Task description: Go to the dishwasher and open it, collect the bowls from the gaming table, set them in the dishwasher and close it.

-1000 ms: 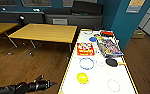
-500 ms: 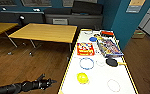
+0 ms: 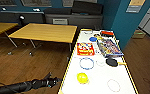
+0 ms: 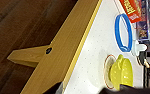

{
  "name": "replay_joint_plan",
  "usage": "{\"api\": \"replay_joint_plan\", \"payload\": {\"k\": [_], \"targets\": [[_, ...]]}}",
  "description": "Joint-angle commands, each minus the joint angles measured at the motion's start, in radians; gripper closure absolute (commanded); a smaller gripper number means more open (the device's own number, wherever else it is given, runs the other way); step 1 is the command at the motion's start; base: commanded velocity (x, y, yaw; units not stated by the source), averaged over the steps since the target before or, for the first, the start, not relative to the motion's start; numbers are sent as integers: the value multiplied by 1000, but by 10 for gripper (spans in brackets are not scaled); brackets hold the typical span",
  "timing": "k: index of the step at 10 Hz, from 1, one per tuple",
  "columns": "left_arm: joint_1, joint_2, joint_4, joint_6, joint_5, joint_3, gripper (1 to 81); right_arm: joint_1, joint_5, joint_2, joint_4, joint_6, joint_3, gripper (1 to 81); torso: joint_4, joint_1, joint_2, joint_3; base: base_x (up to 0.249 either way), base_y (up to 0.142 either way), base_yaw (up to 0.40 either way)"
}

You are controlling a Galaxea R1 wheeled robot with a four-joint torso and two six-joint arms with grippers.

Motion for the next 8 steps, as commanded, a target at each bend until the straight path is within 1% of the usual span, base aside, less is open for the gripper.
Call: {"api": "replay_joint_plan", "payload": {"k": [1, 2, 4, 6, 8], "targets": [[-115, 38, 30, -4, 45, -35, 10, 36, -77, -59, -16, -1, 30, 811, 0, 0, 0, 0, 0, 0, 0], [-115, 73, 29, -4, 70, -69, 10, 36, -79, -59, -16, -1, 30, 811, 0, 0, 0, 0, 0, 0, 0], [-124, 126, 18, -4, 85, -136, 10, 39, -79, -58, -16, 0, 30, 811, 0, 0, 0, 0, 0, 0, 0], [-140, 176, 27, -4, 94, -172, 10, 42, -79, -61, -16, 0, 30, 811, 0, 0, 0, 0, 0, 0, 0], [-164, 225, 27, -4, 131, -204, 10, 50, -80, -61, -16, 2, 27, 811, 0, 0, 0, 0, 0, 0, 0]]}}
